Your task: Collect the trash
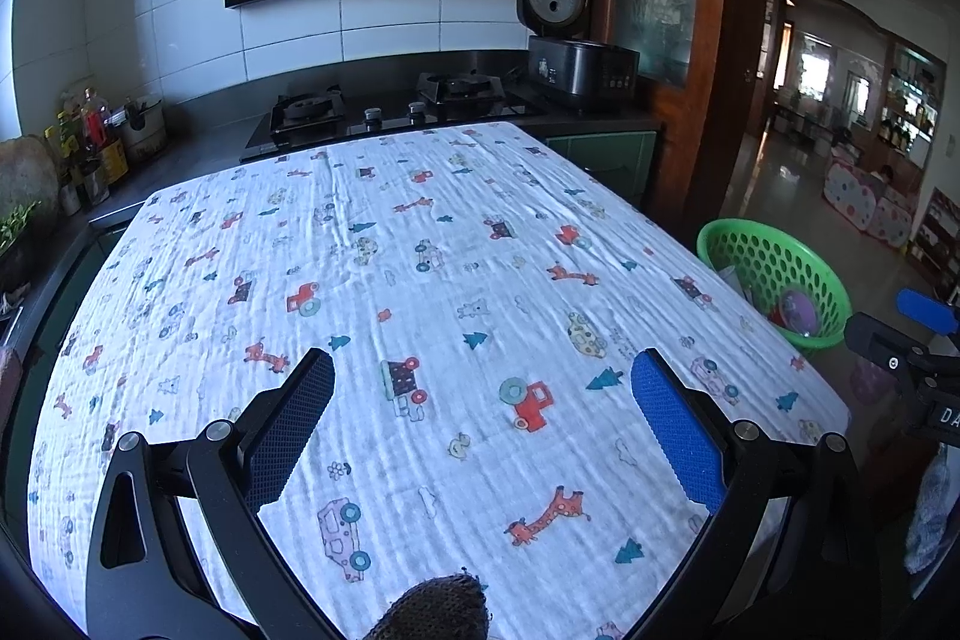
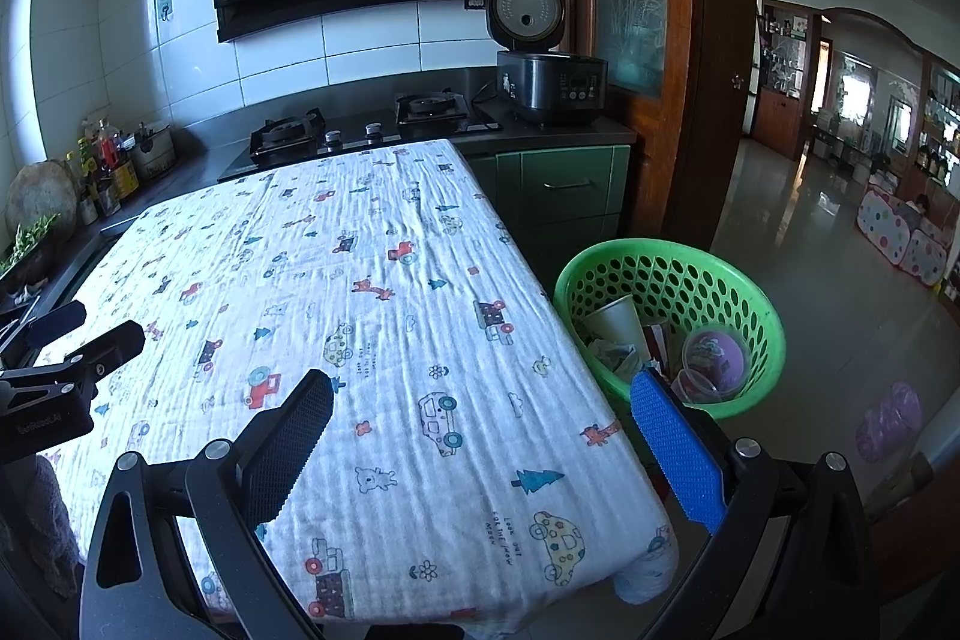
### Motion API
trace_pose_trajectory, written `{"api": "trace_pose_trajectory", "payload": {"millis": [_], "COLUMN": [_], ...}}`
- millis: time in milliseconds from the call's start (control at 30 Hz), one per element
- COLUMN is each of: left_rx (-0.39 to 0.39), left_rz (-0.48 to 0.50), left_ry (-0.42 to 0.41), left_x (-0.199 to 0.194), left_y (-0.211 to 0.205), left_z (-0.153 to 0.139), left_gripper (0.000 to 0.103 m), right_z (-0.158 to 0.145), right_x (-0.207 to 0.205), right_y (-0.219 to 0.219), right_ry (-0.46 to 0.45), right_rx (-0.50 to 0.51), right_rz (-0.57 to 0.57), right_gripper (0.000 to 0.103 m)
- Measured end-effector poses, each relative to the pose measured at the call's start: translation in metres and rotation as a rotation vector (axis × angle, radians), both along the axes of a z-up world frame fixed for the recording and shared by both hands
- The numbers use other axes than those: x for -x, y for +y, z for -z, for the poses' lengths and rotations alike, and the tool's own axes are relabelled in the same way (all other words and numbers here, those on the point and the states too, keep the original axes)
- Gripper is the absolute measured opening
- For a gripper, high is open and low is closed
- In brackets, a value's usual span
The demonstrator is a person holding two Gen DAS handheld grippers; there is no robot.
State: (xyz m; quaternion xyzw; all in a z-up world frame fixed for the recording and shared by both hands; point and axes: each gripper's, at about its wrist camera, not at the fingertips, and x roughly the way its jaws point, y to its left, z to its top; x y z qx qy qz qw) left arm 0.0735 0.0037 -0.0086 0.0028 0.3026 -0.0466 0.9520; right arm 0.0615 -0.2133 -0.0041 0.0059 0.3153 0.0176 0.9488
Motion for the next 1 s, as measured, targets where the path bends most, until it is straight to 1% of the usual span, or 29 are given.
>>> {"api": "trace_pose_trajectory", "payload": {"millis": [233, 500, 600, 833, 1000], "left_rx": [0.023, 0.001, 0.008, 0.004, -0.018], "left_rz": [0.02, 0.022, 0.03, 0.07, 0.089], "left_ry": [0.009, 0.005, 0.0, -0.033, -0.063], "left_x": [-0.001, 0.0, 0.0, 0.002, 0.004], "left_y": [-0.003, -0.01, -0.013, -0.024, -0.036], "left_z": [0.001, 0.0, -0.003, -0.012, -0.02], "left_gripper": [0.098, 0.098, 0.098, 0.098, 0.098], "right_z": [-0.001, -0.002, -0.002, -0.003, -0.004], "right_x": [0.001, 0.0, 0.0, 0.0, 0.001], "right_y": [-0.001, -0.001, -0.001, -0.002, -0.002], "right_ry": [-0.005, -0.007, -0.008, -0.01, -0.012], "right_rx": [-0.003, 0.001, 0.0, -0.001, 0.0], "right_rz": [0.007, 0.008, 0.007, 0.01, 0.013], "right_gripper": [0.096, 0.096, 0.096, 0.096, 0.096]}}
